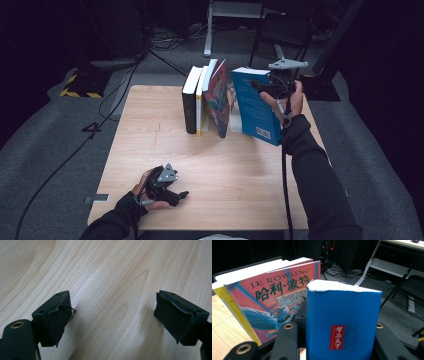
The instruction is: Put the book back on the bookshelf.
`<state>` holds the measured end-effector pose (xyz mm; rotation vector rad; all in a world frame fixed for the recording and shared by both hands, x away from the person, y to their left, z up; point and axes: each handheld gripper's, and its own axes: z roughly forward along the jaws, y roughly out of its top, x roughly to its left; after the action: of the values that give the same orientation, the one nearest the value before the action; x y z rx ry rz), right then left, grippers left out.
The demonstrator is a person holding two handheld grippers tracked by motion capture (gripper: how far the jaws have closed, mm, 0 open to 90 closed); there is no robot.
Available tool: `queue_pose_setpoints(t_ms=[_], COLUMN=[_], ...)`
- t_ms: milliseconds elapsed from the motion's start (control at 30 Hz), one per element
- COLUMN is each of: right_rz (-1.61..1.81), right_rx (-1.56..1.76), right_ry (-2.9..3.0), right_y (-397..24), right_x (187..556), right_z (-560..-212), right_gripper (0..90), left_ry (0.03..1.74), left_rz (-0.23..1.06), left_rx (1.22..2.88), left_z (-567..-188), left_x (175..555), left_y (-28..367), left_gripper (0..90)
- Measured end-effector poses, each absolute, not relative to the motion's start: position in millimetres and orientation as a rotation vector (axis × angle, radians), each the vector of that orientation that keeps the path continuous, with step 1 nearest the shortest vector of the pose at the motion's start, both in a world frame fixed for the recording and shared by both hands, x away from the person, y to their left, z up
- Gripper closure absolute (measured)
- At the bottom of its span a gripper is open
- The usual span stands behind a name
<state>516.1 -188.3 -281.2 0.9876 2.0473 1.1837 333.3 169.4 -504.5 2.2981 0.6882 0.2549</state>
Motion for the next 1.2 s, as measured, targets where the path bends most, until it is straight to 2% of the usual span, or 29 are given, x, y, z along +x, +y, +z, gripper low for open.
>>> queue_pose_setpoints(t_ms=[433,567,833,1200], right_rz=[1.159,1.186,1.244,1.284], right_rx=[1.004,1.041,1.032,1.061], right_ry=[1.973,1.957,1.936,1.913], right_y=[-171,-176,-192,-206], right_x=[532,538,522,518], right_z=[-276,-278,-269,-272], right_gripper=[59.9,59.9,59.8,59.6], left_ry=[0.689,0.684,0.683,0.686], left_rz=[0.255,0.256,0.256,0.254], left_rx=[2.298,2.299,2.3,2.298], left_z=[-505,-505,-504,-505], left_x=[333,333,333,333], left_y=[169,170,170,169], left_gripper=[14.5,14.5,14.4,14.4])
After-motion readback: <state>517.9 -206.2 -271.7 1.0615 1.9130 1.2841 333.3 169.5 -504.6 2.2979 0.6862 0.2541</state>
